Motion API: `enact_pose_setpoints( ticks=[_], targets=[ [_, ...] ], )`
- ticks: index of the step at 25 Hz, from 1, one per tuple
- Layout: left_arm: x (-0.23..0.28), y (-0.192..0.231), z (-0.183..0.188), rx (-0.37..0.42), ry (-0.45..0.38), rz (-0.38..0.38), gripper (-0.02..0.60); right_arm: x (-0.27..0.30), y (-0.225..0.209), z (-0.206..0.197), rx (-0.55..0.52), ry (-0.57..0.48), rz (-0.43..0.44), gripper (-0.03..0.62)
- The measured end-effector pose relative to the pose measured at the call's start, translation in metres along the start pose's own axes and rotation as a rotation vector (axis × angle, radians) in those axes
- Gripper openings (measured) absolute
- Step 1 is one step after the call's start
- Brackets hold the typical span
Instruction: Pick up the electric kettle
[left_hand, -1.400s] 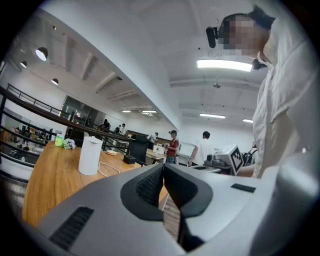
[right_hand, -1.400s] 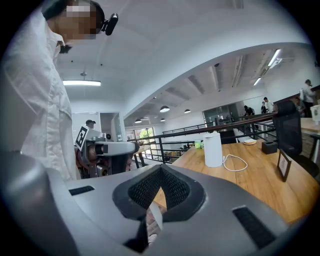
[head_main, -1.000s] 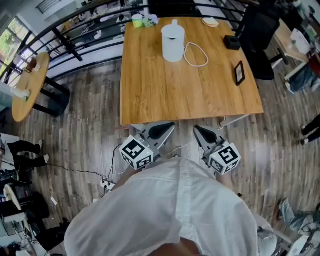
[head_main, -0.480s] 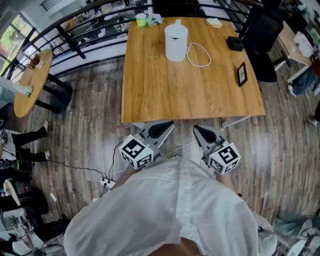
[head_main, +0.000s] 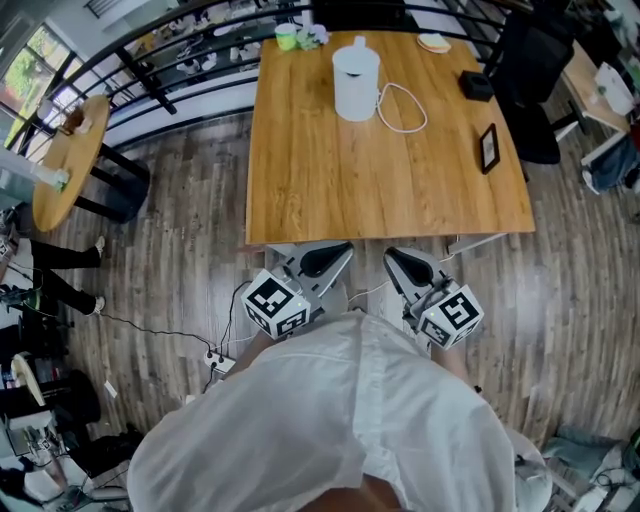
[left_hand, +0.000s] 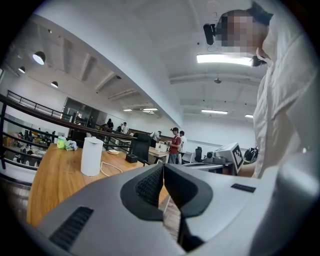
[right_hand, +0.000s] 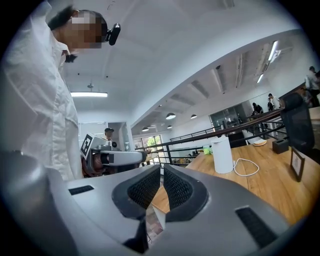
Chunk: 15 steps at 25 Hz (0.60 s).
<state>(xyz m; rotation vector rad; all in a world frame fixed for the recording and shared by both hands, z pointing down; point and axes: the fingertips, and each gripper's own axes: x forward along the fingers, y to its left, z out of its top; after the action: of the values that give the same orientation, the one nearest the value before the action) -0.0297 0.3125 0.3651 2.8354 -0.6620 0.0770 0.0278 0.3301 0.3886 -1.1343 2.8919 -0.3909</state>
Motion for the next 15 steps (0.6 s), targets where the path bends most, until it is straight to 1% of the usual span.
enact_pose_setpoints(
  ticks=[3,5,9,12,15],
  targets=[
    [-0.001,0.015,0.004,0.000,-0.013,0.024,0.008,0.007,-0.003,0.000,0.006,-0.003,0.000,0.015],
    [0.002,0.026,0.005,-0.009,-0.018,0.026,0.008,0.012,-0.008,0.001,0.007,-0.001,-0.005,0.015],
    [0.020,0.045,0.007,-0.026,-0.017,-0.012,0.008,0.024,-0.028,0.008,0.011,-0.005,-0.033,0.015],
    [0.035,0.060,0.016,-0.027,-0.024,-0.050,0.008,0.036,-0.044,0.016,0.015,-0.003,-0.052,0.015],
    [0.046,0.083,0.023,-0.032,-0.035,-0.059,0.008,0.055,-0.060,0.022,0.013,-0.001,-0.066,0.015]
  ],
)
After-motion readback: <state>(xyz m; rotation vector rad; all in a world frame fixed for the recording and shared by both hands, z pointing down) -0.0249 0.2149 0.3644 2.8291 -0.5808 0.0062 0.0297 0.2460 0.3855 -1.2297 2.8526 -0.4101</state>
